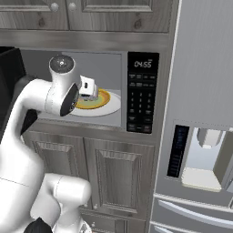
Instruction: Retrieve the reheated potato from the microwave, then place the potato, cheese, and condiment on the cutting board.
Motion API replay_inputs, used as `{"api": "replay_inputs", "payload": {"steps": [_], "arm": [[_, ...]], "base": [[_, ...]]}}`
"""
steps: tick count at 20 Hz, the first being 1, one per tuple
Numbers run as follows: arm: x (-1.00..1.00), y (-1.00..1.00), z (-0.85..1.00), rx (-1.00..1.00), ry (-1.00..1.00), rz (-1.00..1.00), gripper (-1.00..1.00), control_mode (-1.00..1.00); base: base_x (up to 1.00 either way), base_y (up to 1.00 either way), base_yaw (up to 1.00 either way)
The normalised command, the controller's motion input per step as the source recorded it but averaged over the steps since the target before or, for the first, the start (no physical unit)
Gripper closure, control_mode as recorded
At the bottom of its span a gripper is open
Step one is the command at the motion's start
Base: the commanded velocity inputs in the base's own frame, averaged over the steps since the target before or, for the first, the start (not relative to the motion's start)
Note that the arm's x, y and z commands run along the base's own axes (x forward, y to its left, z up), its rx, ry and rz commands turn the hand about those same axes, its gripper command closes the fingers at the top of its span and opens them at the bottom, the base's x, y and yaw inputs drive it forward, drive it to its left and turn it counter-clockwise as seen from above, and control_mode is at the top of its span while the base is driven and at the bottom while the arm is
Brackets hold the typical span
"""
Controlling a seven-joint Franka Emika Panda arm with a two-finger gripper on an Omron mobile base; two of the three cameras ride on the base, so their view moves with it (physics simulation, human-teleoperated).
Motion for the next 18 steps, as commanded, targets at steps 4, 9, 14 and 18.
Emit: {"api": "replay_inputs", "payload": {"steps": [4, 9, 14, 18], "arm": [[0.63, 0.11, -0.33, 0.05, -0.11, 0.09, -1.0, -1.0], [0.74, -0.04, -0.12, 0.11, 0.0, 0.07, -1.0, -1.0], [0.76, -0.05, -0.09, 0.09, 0.15, 0.07, -1.0, -1.0], [0.72, 0.02, -0.08, 0.07, 0.2, 0.09, -1.0, -1.0]], "base": [[0.0, 0.0, 0.0], [0.0, 0.0, 0.0], [0.0, 0.0, 0.0], [0.0, 0.0, 0.0]]}}
